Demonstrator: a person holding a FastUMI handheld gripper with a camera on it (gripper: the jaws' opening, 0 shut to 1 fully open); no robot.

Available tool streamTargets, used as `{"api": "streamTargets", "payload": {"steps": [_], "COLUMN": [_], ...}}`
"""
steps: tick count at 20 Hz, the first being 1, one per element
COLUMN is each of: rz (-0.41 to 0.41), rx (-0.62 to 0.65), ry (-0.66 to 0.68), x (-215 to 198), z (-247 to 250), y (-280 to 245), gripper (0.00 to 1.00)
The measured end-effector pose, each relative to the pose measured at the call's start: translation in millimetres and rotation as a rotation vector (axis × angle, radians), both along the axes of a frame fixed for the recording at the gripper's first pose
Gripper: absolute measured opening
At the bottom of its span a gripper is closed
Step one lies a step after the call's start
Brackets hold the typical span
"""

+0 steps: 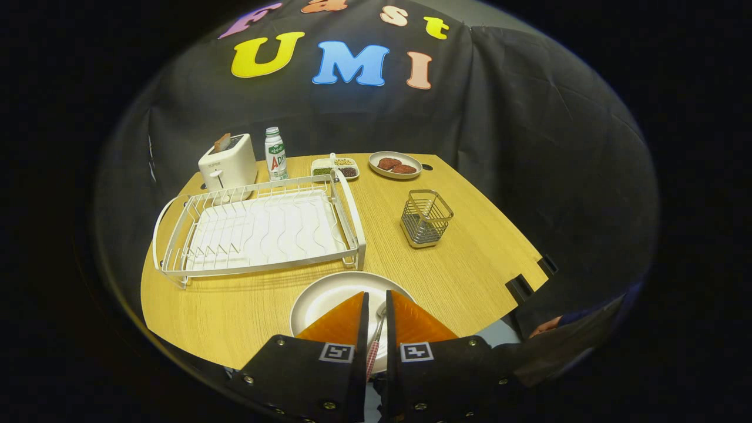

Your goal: Take the plate from the dish rack, then take the spoon from the basket and place it into the plate.

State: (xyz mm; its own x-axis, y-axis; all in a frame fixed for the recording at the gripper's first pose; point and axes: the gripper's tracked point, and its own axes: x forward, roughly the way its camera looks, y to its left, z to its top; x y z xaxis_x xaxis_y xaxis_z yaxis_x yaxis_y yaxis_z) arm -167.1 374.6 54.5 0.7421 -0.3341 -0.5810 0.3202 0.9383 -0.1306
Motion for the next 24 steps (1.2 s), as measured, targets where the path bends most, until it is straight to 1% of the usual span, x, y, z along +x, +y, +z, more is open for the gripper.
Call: {"api": "streamTargets", "payload": {"steps": [9,10,11,13,15,16,20,24], "rz": [-0.01,-0.014,-0.022,-0.016,-0.005,0.011,0.094,0.159], "rx": [0.001,0.003,-0.004,-0.016,-0.046,-0.06,-0.119,-0.13], "ry": [-0.028,-0.053,-0.081,-0.144,-0.213,-0.254,-0.443,-0.626], "x": [6,9,12,21,33,40,71,95], "z": [6,13,23,44,71,86,155,213], "y": [-12,-15,-21,-28,-37,-39,-51,-66], "gripper": [0.15,0.26,0.36,0.37,0.55,0.57,0.57,0.57]}}
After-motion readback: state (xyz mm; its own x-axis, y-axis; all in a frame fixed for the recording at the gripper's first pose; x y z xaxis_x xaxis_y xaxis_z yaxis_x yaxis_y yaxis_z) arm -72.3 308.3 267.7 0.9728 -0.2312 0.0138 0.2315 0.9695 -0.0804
